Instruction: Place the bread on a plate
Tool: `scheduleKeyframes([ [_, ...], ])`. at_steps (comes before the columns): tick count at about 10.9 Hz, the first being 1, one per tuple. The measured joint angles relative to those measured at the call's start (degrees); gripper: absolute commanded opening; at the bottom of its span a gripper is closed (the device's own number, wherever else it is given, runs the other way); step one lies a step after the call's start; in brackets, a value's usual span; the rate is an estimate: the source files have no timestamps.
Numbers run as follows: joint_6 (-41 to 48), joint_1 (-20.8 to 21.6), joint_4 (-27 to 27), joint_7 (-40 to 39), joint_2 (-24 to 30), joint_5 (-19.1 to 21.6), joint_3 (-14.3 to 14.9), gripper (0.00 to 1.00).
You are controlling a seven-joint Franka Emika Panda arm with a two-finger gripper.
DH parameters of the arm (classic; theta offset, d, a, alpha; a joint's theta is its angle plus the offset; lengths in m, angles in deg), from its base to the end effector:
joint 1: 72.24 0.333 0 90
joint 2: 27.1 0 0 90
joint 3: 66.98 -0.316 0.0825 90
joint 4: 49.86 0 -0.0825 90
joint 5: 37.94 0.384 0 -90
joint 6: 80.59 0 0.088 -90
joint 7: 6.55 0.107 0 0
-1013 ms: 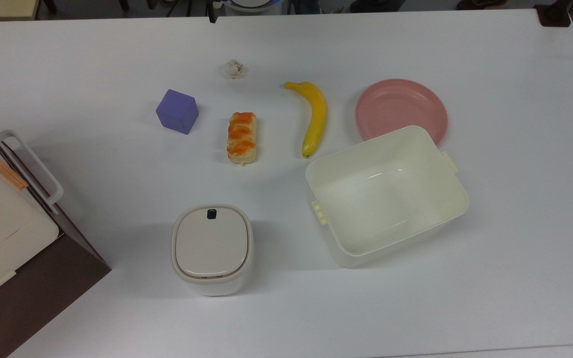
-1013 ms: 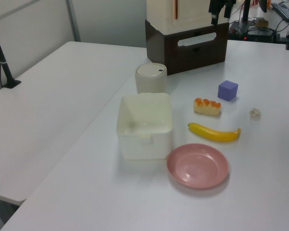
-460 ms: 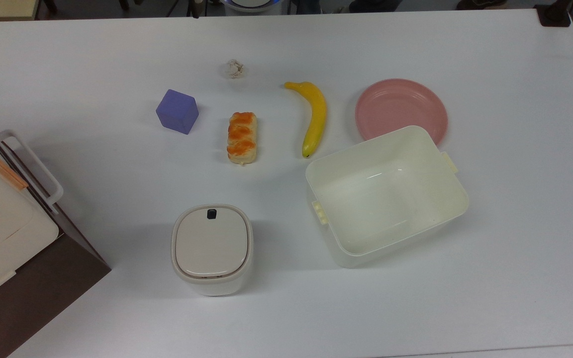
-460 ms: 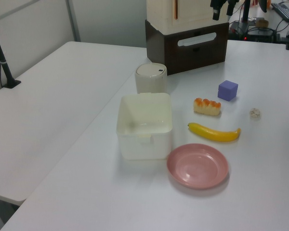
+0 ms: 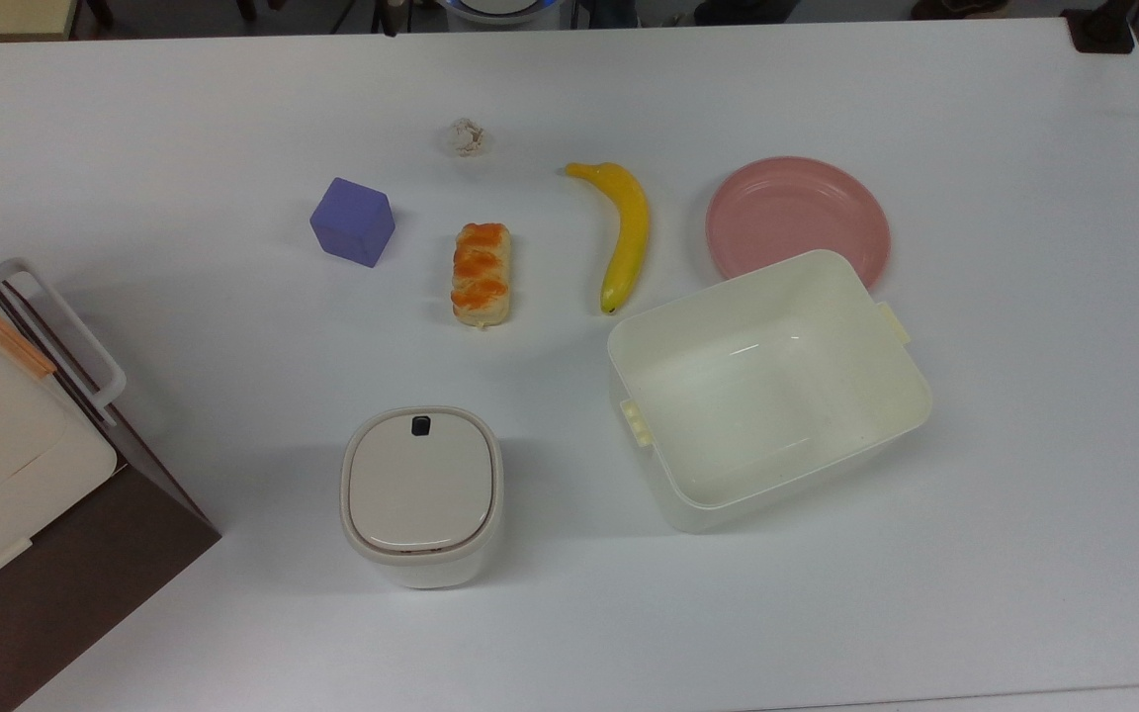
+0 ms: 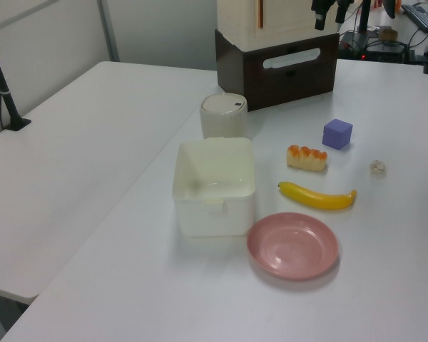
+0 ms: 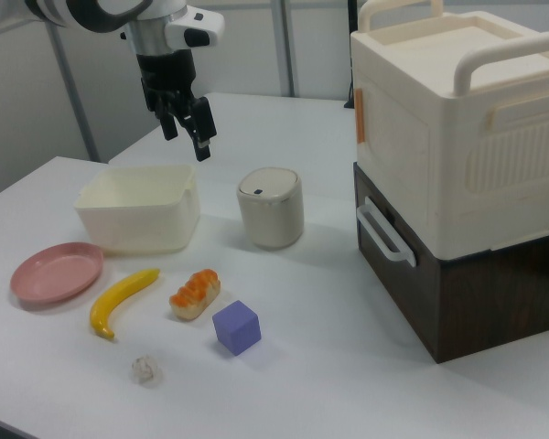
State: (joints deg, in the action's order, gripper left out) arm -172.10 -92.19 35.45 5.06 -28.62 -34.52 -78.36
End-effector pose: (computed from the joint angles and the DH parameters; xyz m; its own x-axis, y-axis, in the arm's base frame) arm 0.5603 -0.0799 0.6514 0.9358 -0.3462 0.0673 -0.3408 -0.9367 -0.0800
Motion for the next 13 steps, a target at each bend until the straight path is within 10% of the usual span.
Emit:
scheduleKeyframes([
  [13,0.1,0.9,0.1,-4.7,0.0,0.1,-0.7,1.0],
])
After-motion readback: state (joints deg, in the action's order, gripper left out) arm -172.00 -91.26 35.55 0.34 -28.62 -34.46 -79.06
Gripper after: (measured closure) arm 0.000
